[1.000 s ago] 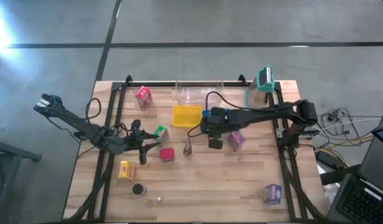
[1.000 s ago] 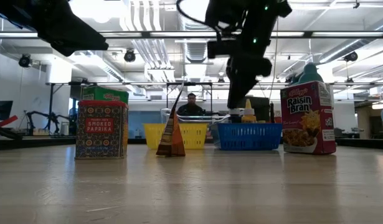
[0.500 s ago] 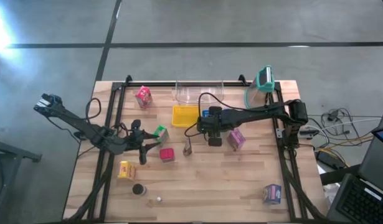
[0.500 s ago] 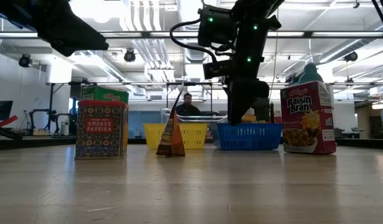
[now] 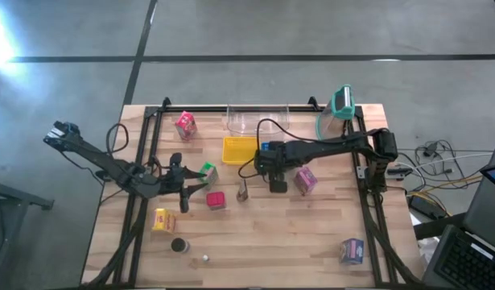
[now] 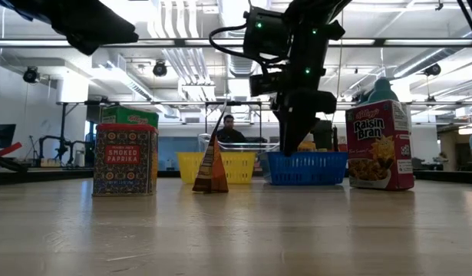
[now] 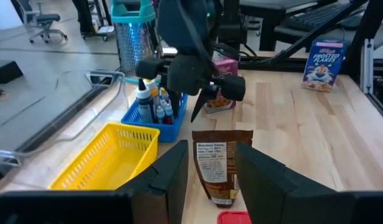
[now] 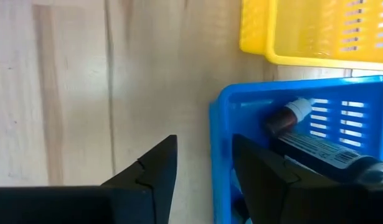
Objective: Pick & Place Kitchen Items
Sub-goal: Put the orange food coloring bottle into the blue bin
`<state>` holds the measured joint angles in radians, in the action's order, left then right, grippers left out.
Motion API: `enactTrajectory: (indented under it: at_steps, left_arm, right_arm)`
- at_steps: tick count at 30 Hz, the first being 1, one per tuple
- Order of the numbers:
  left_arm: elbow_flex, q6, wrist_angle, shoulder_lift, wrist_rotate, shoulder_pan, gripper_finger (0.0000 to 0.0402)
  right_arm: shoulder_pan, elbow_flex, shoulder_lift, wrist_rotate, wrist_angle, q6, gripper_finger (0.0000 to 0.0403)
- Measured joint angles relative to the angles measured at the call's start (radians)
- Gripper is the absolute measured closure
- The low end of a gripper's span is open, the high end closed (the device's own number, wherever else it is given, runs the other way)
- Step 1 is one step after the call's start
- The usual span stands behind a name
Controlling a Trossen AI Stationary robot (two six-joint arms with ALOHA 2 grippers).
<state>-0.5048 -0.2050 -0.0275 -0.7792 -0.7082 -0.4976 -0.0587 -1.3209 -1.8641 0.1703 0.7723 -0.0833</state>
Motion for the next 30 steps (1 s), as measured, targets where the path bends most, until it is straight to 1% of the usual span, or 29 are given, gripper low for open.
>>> enactTrajectory:
  at_steps: [3,8,13,16,20,27,30]
  left_arm:
    - [-0.001,0.020,0.002,0.000,0.000,0.000,0.0266]
    - [-0.001,0.081,0.006,0.000,0.000,0.000,0.0266]
    - [0.001,0.073,0.003,-0.001,0.000,-0.001,0.0266]
    - [0.001,0.073,0.003,-0.002,0.000,-0.001,0.0266]
    - [0.001,0.073,0.003,-0.002,0.000,-0.001,0.0266]
    - [0.001,0.072,0.004,-0.002,0.000,-0.001,0.0266]
    - [0.001,0.072,0.004,-0.002,0.000,-0.001,0.0266]
  right_arm:
    - [-0.002,0.000,0.000,0.000,0.000,0.000,0.0256]
    - [0.000,0.001,0.000,-0.007,-0.005,0.001,0.0245]
    - [-0.002,0.003,0.000,-0.024,-0.011,0.001,0.0236]
    - [-0.001,0.006,0.000,-0.057,-0.012,0.003,0.0234]
    - [-0.001,0.012,0.000,-0.073,-0.013,0.009,0.0242]
    - [0.003,0.014,0.000,-0.145,-0.013,0.024,0.0261]
    - [0.012,0.014,0.000,-0.152,-0.012,0.024,0.0266]
